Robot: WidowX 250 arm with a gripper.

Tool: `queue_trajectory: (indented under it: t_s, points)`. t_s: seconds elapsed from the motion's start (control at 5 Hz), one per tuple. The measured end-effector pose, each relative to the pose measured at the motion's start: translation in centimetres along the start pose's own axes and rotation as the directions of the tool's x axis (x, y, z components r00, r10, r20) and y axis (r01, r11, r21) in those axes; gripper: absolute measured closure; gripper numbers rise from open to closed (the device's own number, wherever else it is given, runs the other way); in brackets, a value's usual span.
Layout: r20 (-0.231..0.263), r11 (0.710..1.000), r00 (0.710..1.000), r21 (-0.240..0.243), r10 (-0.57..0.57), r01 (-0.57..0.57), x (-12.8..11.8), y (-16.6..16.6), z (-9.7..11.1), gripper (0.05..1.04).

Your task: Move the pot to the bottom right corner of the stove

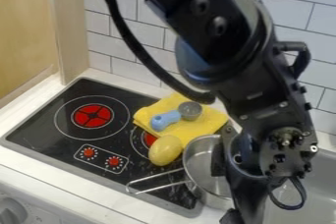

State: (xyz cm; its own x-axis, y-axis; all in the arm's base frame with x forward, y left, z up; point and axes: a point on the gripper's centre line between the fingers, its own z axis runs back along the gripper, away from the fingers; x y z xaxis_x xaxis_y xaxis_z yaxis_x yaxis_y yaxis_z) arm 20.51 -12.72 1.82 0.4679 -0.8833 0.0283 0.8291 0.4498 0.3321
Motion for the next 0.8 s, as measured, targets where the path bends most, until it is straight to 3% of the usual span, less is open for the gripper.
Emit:
queue_trajectory:
  t_s: [0.2, 0.4, 0.6, 0.8]
  points:
    - [0.036, 1.000, 0.999, -0.025, 0.008, -0.008, 0.2, 0.0, 1.4, 0.073]
    - [0.086, 0.999, 0.996, 0.007, 0.036, -0.037, 0.2, 1.0, 3.8, 0.082]
    - [0.098, 0.998, 0.994, 0.021, 0.051, -0.053, -0.2, 1.6, 5.4, 0.084]
    - [0.121, 0.997, 0.991, 0.028, 0.061, -0.065, 0.4, 2.1, 5.9, 0.084]
